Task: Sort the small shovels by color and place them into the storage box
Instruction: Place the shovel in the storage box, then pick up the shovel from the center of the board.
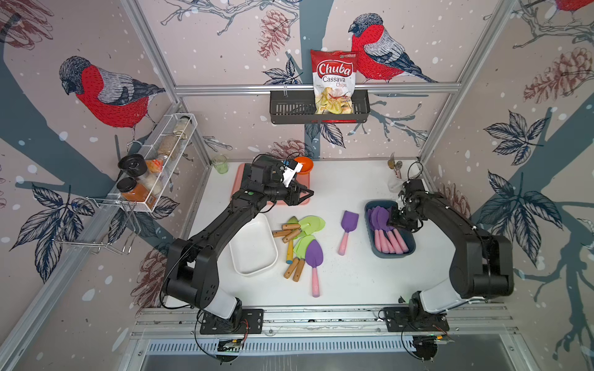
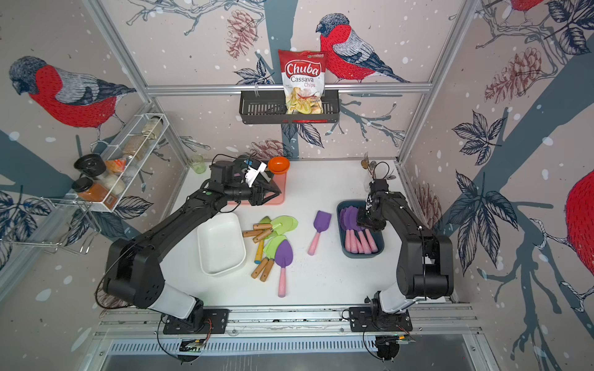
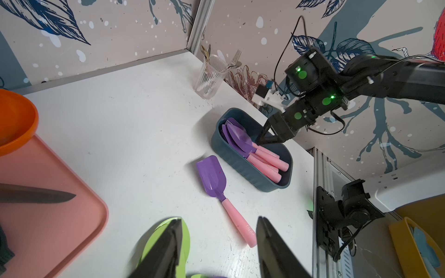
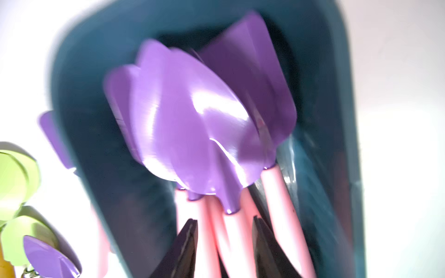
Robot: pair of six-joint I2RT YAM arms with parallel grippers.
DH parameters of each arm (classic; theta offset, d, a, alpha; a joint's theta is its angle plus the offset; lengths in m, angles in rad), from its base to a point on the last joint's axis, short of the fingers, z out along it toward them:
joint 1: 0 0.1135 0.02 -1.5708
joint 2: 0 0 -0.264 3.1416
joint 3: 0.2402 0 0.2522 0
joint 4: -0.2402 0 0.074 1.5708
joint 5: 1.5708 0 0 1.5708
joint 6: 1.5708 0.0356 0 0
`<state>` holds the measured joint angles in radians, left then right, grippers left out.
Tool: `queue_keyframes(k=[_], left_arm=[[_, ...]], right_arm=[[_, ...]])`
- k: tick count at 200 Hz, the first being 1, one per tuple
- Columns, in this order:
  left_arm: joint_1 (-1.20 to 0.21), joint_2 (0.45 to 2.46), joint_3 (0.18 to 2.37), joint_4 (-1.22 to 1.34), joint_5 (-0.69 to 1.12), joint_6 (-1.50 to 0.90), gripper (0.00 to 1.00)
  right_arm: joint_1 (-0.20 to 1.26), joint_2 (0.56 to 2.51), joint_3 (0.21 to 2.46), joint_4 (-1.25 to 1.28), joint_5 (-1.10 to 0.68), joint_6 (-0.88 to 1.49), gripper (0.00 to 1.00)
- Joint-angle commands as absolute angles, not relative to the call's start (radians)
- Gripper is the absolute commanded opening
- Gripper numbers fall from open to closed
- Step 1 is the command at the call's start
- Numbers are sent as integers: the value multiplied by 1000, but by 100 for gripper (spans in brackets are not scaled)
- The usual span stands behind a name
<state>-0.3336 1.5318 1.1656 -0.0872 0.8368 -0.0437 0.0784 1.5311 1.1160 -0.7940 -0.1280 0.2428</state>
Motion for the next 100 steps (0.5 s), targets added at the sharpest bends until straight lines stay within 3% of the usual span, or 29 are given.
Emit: queue_keyframes(k=[1,50,100], left_arm=[[-330,1525,1137,-96,807,16,53],[-330,1477,1044,-162,712,149,54],[-330,1436,979,-170,685,182,55]], right_arm=[[152,1511,1182,-842,-42,322,43],[492,1568,1237,-811,-20,579,42],[615,1687,1147,-646,-98,769,42]])
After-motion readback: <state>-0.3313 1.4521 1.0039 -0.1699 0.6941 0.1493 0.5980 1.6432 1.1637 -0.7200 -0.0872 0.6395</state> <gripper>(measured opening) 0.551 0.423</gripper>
